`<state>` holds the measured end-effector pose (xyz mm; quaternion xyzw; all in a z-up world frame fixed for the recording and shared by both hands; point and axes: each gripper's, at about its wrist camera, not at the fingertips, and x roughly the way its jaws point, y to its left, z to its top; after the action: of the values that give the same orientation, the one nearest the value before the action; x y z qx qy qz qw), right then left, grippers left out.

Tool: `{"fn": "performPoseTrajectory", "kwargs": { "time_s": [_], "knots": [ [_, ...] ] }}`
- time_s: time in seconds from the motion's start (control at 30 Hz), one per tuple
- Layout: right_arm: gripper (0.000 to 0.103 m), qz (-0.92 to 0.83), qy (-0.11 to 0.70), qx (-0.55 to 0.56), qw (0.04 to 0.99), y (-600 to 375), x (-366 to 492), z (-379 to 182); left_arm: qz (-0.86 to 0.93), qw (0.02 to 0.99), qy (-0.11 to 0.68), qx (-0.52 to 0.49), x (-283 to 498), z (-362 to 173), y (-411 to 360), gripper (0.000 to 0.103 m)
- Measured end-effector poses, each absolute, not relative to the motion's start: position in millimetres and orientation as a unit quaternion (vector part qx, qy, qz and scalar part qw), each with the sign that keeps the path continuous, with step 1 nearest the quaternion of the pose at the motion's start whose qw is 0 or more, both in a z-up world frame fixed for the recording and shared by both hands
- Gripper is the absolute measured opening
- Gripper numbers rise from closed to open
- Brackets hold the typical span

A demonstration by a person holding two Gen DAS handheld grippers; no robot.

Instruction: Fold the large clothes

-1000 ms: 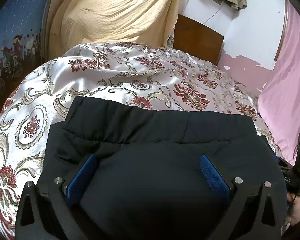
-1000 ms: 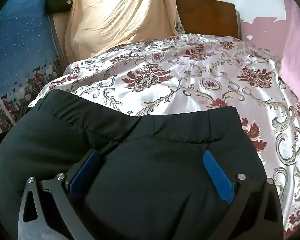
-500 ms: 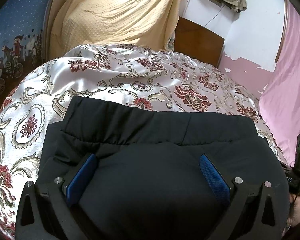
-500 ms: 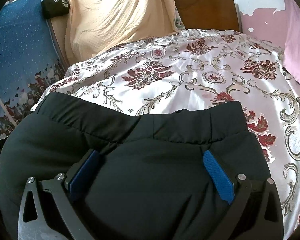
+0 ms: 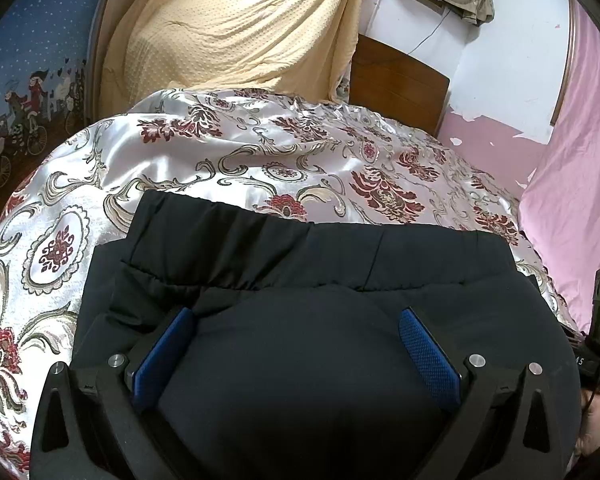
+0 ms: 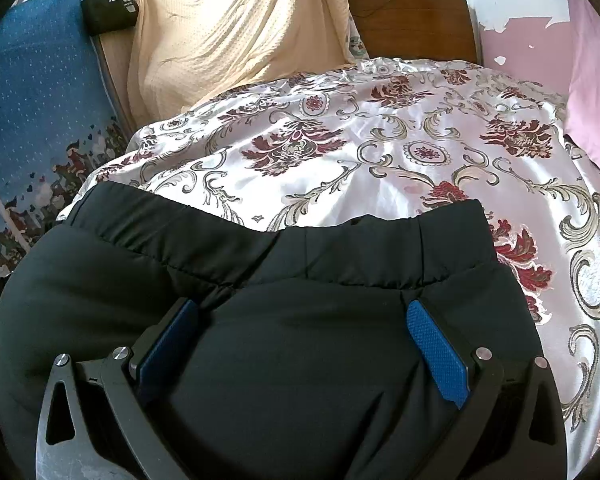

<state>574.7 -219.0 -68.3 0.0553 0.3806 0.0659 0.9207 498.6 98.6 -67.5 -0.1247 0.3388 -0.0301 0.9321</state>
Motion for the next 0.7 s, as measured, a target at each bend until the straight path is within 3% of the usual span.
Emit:
{"fn": "performPoseTrajectory", "kwargs": {
  "time_s": [0.4, 0.7],
  "knots": [
    [0.102, 0.034, 0.384, 0.01, 0.923, -206.9, 574.8, -68.4, -0.025, 0.933, 0.338, -0.123, 506.9, -71.7, 100.4, 0.103],
    [0.101, 0.059, 0.386, 0.037, 0.92, -217.7, 562.9, -56.3, -0.045, 0.921, 0.356, -0.15, 489.3, -58.9, 119.7, 0.103]
  ]
}}
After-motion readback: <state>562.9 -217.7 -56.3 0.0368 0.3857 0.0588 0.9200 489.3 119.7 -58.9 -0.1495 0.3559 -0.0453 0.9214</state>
